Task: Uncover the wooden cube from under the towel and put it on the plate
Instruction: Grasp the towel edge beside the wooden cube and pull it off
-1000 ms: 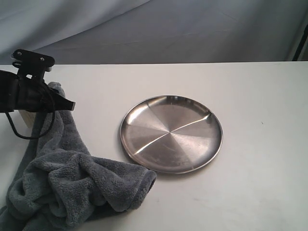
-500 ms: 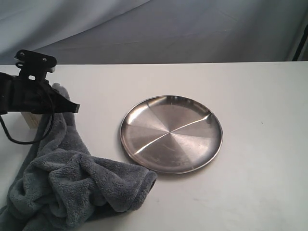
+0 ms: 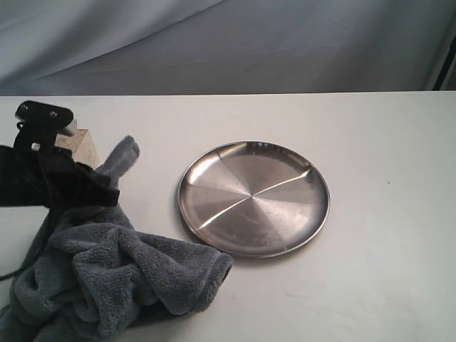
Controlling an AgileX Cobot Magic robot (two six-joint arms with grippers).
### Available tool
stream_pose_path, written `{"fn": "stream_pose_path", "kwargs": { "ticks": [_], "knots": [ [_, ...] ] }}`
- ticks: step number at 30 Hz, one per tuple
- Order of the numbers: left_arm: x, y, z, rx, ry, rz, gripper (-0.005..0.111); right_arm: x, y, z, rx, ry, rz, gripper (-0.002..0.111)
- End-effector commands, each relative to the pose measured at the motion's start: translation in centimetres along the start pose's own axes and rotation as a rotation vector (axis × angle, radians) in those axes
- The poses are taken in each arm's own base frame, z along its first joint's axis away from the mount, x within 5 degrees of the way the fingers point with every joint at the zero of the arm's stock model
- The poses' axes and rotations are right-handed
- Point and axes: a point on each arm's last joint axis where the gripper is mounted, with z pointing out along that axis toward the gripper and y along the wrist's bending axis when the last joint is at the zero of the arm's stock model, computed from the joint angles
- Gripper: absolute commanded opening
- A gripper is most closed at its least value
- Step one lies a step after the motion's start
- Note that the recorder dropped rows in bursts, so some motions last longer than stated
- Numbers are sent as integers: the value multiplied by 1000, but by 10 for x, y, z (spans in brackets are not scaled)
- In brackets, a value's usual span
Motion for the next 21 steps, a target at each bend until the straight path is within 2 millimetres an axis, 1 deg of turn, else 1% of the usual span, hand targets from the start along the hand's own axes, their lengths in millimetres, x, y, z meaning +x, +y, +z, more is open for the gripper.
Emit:
{"fn": "stream_pose_path", "kwargs": {
  "ticks": [1, 7, 10, 12, 15, 17, 19, 21],
  "knots": [
    [26, -18, -21, 120, 15, -18, 0, 0, 0, 0, 0, -13, 3, 0],
    [76, -32, -53, 155, 32, -89, 0, 0, 0, 0, 0, -13, 3, 0],
    [93, -36, -67, 153, 10, -111, 0, 0, 0, 0, 0, -13, 3, 0],
    [100, -38, -74, 153, -7, -106, 0, 0, 0, 0, 0, -13, 3, 0],
    [102, -40, -82, 151, -57, -136, 1, 0, 0, 0, 0, -13, 3, 0],
    [100, -41, -86, 158, -91, -152, 3, 0, 0, 0, 0, -13, 3, 0],
    [98, -41, -89, 154, -118, -164, 10, 0, 0, 0, 0, -13, 3, 0],
    [97, -41, -91, 152, -134, -164, 21, 0, 0, 0, 0, -13, 3, 0]
  ]
}}
